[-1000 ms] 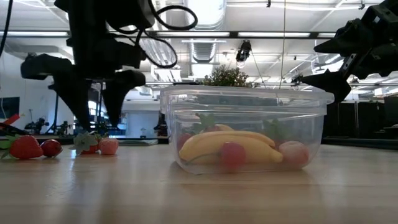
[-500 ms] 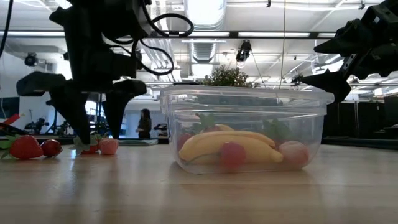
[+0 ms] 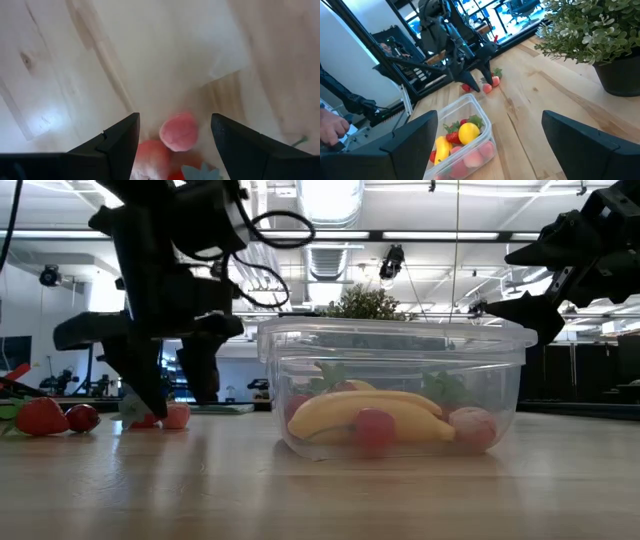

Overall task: Pick and placing Produce into tupperware
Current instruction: Put the pink peach into the transparent bin

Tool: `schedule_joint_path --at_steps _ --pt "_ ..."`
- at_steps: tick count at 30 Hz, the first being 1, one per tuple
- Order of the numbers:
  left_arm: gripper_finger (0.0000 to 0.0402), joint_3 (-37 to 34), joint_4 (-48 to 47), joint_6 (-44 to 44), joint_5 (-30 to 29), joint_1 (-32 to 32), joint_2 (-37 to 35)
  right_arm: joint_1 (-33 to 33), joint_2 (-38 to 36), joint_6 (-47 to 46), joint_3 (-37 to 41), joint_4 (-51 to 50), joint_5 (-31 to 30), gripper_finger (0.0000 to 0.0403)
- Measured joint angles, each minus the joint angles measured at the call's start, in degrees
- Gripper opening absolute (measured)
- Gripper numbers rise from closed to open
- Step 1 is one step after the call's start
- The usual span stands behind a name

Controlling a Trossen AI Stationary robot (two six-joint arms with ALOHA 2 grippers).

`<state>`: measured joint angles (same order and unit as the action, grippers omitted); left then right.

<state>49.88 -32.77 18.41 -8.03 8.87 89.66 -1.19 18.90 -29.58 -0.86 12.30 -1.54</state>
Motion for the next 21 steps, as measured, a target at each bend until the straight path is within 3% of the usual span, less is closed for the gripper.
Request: schedule_joint_path --at_steps 10,21 --pt "0.0228 -0.3 -0.3 1.5 0.7 -2.7 1.1 0.0 0.0 0.0 0.0 0.0 0.0 0.0347" --pt "0.0145 -0.7 -0.5 2.9 3.0 -3.6 1.1 0.0 0.0 0.0 0.0 0.0 0.0 0.0343"
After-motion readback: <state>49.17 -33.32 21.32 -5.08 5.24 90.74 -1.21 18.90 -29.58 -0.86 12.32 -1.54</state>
